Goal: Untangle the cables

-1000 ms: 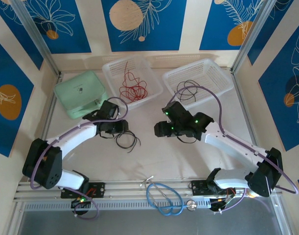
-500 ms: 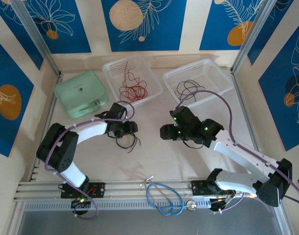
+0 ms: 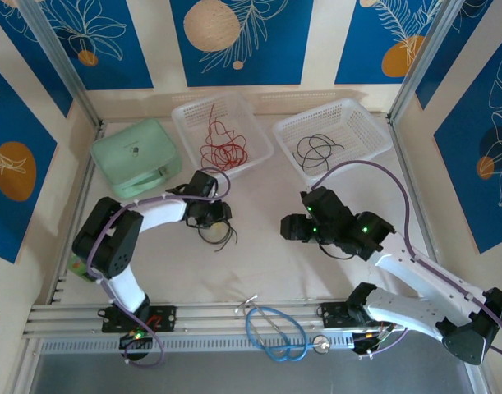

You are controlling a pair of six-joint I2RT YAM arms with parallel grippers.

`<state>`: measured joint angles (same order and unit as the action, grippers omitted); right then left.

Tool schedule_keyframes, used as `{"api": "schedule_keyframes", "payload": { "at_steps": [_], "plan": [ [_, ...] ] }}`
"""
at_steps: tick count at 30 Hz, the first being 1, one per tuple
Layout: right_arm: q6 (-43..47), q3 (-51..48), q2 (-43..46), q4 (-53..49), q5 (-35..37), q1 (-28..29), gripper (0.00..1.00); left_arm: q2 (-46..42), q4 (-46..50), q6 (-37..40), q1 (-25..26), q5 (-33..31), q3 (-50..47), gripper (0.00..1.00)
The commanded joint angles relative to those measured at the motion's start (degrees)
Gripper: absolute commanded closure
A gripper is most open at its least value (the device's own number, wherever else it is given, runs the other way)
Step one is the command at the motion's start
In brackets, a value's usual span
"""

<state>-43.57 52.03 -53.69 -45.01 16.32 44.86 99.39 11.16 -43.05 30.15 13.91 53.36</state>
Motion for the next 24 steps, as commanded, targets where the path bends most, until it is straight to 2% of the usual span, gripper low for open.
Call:
{"api": "schedule_keyframes", "payload": {
  "at_steps": [1,4,5,10,13,16,17,19,20,22,24],
  "plan": [
    [-1.12,-0.66,0.56,-0.48,-0.09,-0.21,0.42,3.43,0.14,1.62,0.74,-0.2,2.05,0.78],
    [-1.32,-0.7,0.61,-0.24,-0.41,-0.25,0.42,3.95,0.31,1.89,1.51,0.08,2.79,0.97],
    [-1.41,-0.86,0.49,-0.01,-0.59,-0.28,0.42,3.23,0.63,2.19,2.1,-0.31,3.08,1.0],
    [-2.4,-2.49,-2.26,4.78,-4.69,-0.15,0.42,-3.09,7.58,5.33,5.6,-2.73,6.56,1.0],
    [-4.77,-3.5,-7.08,8.81,-6.89,1.29,0.42,-6.97,10.6,5.46,7.35,-3.27,7.5,1.0],
    [-8.37,-3.41,-12.91,12.58,-6.79,3.57,0.42,-10.35,9.58,3.25,8.59,-3.58,5.91,1.0],
    [-9.65,-3.18,-14.7,13.58,-6.38,4.17,0.42,-11.3,8.25,1.93,8.86,-3.48,4.95,0.98],
    [-12.12,-3.07,-17.09,14.27,-5.0,4.86,0.41,-12.32,5.17,-0.38,9.11,-2.56,3.16,0.76],
    [-13.24,-3.4,-17.7,14.6,-4.28,4.97,0.41,-12.58,3.74,-1.38,9.26,-2.4,2.44,0.72],
    [-15.47,-4.98,-17.7,15.57,-3.5,4.97,0.41,-12.45,1.62,-2.36,9.81,-2.74,1.6,0.67],
    [-17.28,-6.68,-17.15,16.74,-3.5,4.82,0.42,-12.13,0.8,-2.57,10.17,-3.19,1.26,0.69]
  ]
}}
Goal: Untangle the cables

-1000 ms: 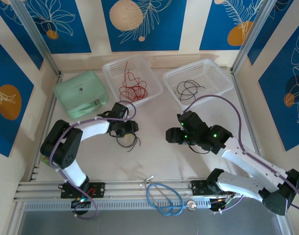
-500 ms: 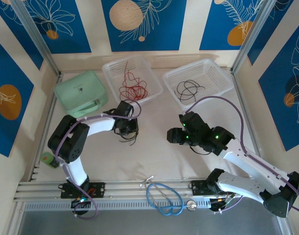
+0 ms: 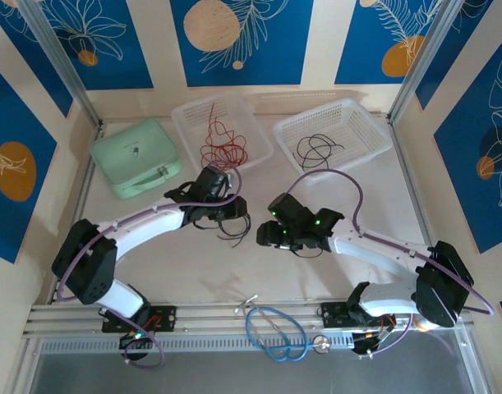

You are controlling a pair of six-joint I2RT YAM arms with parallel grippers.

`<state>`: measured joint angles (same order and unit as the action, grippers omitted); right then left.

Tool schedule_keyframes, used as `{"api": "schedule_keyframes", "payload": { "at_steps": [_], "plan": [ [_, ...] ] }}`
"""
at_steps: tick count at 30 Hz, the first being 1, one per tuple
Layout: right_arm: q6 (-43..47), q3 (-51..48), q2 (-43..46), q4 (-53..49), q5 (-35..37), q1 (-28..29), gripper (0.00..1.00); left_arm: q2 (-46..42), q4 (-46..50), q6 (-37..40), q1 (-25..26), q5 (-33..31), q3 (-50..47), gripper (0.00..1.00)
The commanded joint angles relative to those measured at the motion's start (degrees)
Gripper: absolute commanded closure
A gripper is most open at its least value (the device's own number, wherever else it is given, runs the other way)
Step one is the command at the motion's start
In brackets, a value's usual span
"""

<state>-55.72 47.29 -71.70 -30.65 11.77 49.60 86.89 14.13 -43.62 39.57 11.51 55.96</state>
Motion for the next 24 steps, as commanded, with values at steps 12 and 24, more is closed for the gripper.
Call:
{"api": "schedule_keyframes", "payload": {
  "at_steps": [12,24],
  "plan": [
    [-6.38,-0.09,-4.2,4.05,0.43,-0.09,0.46,4.06,10.51,9.21,2.62,-2.49,4.11,0.64],
    [-5.71,-6.77,8.91,-1.01,1.05,-7.24,0.48,18.21,15.93,22.22,7.24,-7.25,13.43,0.7]
  ]
}}
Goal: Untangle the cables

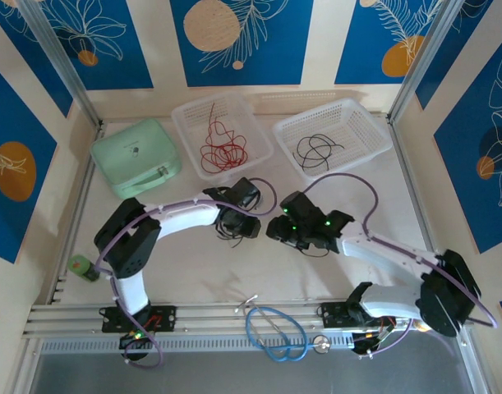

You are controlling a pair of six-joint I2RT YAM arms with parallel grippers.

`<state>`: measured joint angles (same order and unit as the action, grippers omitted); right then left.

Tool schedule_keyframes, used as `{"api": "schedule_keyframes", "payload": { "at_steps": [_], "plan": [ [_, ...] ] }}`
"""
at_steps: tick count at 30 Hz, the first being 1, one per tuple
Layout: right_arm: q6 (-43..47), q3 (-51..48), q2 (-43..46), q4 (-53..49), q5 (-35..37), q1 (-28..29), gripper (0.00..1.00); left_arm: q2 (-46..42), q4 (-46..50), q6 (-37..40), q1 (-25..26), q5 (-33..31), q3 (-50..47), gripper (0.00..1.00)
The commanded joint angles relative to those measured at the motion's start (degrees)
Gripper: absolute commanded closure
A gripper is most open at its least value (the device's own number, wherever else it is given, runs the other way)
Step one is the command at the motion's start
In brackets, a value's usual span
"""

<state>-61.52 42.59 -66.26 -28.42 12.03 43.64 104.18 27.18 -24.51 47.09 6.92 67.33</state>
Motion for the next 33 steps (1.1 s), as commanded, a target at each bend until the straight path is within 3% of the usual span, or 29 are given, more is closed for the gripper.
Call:
{"api": "schedule_keyframes", "payload": {
  "at_steps": [1,8,14,33],
  "plan": [
    [0.0,-2.69,4.88,-3.63,0.71,-1.88,0.49,1.15,2.72,3.22,-0.31,-2.91,2.16,0.7],
    [0.56,-4.67,9.87,-5.45,-0.07,-4.94,0.49,0.22,3.17,3.92,0.9,-5.68,3.11,0.7],
    [1.04,-4.96,9.84,-4.81,-1.03,-5.76,0.49,-1.62,7.1,5.45,1.69,-10.58,4.38,0.61],
    [0.93,-5.26,10.25,-4.27,-1.92,-5.67,0.5,3.31,3.58,7.17,1.69,-10.9,4.21,0.74]
  ]
}}
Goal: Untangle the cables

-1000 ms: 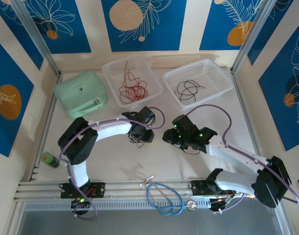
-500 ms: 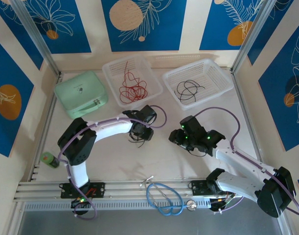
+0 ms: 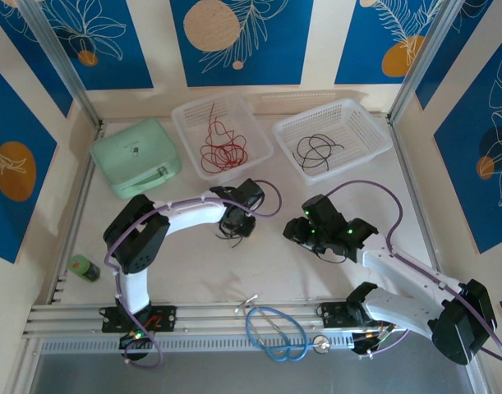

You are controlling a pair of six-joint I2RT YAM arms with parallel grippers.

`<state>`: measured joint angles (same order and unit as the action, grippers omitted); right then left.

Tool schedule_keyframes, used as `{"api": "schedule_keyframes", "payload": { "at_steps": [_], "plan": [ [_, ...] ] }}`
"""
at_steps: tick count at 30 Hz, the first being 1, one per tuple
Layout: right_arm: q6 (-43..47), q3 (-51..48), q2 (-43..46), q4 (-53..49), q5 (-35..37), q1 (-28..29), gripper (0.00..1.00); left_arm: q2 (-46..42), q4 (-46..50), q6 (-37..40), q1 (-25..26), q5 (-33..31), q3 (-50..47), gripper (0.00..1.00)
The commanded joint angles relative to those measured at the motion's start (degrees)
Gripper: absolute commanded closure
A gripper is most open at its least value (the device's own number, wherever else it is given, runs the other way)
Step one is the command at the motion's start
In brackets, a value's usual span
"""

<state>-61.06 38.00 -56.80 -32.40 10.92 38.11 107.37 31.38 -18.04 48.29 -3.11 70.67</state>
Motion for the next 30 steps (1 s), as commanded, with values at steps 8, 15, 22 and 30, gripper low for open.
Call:
{"api": "schedule_keyframes", "payload": {
  "at_steps": [8,15,22,30],
  "plan": [
    [0.5,-0.73,0.95,-0.36,-0.94,-0.05,0.5,0.24,-1.58,0.73,0.5,-1.28,0.28,0.83],
    [0.28,-0.99,1.98,-0.46,-1.07,0.04,0.5,-0.23,-1.32,1.2,0.49,-1.9,0.26,0.87],
    [-0.05,-1.61,4.03,-0.86,-0.57,0.04,0.5,0.05,-1.97,1.47,0.55,-2.39,-0.25,0.97],
    [0.96,-1.94,3.74,1.22,-2.6,0.04,0.5,-8.1,-0.66,0.44,0.67,-3.83,0.31,1.0]
  ]
}}
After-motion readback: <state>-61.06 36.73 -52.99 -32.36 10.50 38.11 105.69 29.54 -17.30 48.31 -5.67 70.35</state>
